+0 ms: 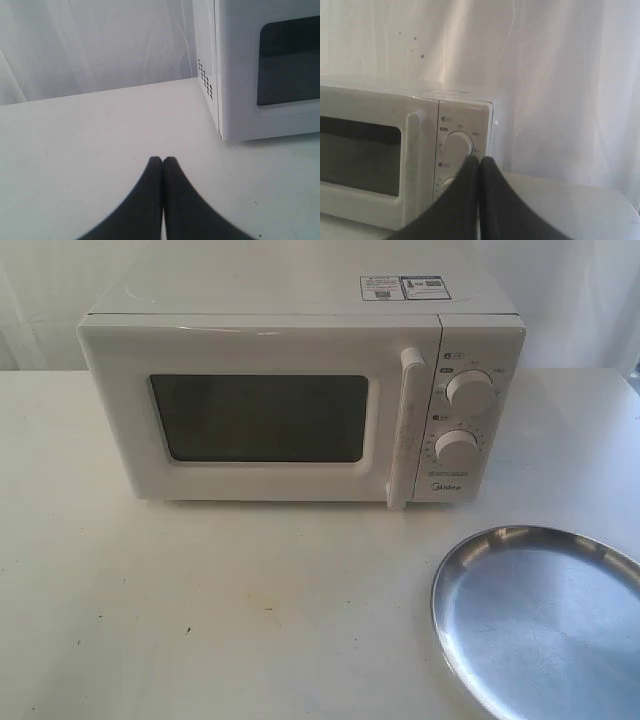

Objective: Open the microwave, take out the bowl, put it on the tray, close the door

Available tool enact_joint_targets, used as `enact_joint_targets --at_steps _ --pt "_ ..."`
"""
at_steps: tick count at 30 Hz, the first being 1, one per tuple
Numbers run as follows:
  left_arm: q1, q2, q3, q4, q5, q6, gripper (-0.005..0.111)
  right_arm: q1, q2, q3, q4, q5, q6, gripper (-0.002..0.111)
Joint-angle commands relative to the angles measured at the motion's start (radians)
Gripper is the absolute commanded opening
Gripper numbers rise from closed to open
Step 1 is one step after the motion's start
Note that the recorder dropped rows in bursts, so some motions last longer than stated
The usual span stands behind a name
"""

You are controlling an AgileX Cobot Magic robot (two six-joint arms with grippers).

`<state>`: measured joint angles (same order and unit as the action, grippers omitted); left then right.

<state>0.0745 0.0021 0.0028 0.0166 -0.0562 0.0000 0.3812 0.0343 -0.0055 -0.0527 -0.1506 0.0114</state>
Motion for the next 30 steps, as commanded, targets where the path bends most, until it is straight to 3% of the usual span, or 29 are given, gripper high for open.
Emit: enact_joint_targets --at_steps 1,4,9,16,24,30 --pt "-0.001 -0.002 -0.003 -0.008 -0.004 0.000 0.000 -0.003 -0.005 0.005 0.003 -0.075 -0.011 0.000" --pt "-0.001 -0.002 -0.003 -0.008 -0.004 0.000 0.000 -0.003 -0.005 0.005 0.003 -0.131 0.084 0.000" --pt "-0.001 -0.002 -0.003 -0.008 -0.004 0.000 0.000 -0.003 -0.005 0.005 -0.013 -0.212 0.496 0.000" --pt "-0.001 -0.002 -0.003 -0.008 -0.004 0.000 0.000 -0.001 0.018 -0.048 -0.592 -0.685 0.861 0.000" --pt "-0.001 -0.002 -0.003 -0.008 -0.004 0.000 0.000 -0.001 0.245 -0.311 -0.695 -0.673 0.884 0.000" --pt "-0.001 -0.002 -0.003 -0.008 -0.004 0.000 0.000 -0.001 0.645 -0.440 -0.964 -0.733 0.913 0.000"
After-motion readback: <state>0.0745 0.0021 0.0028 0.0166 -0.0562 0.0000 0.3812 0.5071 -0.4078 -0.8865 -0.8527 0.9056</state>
